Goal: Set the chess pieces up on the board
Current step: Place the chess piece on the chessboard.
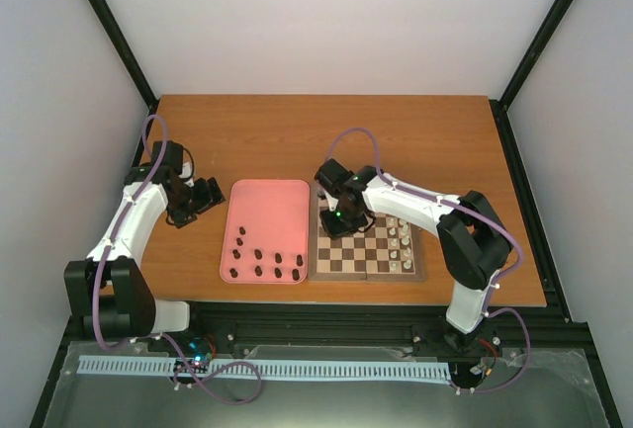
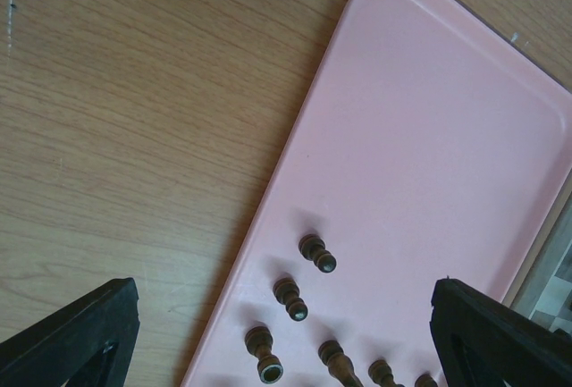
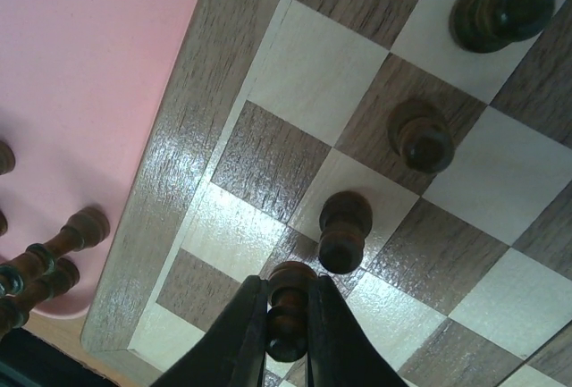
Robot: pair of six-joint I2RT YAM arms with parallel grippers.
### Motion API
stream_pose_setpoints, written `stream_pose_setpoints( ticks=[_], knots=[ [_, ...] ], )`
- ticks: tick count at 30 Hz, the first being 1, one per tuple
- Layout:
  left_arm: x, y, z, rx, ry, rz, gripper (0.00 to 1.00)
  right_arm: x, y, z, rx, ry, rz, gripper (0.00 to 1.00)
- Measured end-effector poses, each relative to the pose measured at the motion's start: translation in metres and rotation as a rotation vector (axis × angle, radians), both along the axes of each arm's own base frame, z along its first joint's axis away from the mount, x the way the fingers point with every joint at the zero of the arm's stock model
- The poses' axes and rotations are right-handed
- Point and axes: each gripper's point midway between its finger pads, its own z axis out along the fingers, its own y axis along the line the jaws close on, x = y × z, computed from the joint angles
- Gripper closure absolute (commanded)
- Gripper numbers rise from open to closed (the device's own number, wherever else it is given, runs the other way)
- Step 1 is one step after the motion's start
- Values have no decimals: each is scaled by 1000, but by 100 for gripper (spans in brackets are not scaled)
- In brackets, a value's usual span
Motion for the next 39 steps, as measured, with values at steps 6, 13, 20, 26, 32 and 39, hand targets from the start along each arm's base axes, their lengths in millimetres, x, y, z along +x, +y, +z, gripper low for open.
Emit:
stream_pose_setpoints(
  ticks=[6, 13, 20, 26, 32, 39],
  knots=[
    [0, 0, -1, -2, 4, -1, 0, -2, -1, -3, -1, 8, -1, 97],
    [1, -1, -3, -5, 10, -1, 0, -6, -4, -8, -11, 23, -3, 97],
    [1, -1, -3, -6, 11, -2, 0, -7, -5, -9, -13, 25, -4, 92],
    [1, -1, -3, -6, 12, -2, 0, -7, -5, -8, -11, 26, -3, 79],
    [1, -1, -3, -7, 11, -2, 0, -9, -5, -9, -13, 32, -1, 75],
    [1, -1, -3, -7, 11, -2, 0, -13, -7, -8, -24, 50, 3, 70]
  ],
)
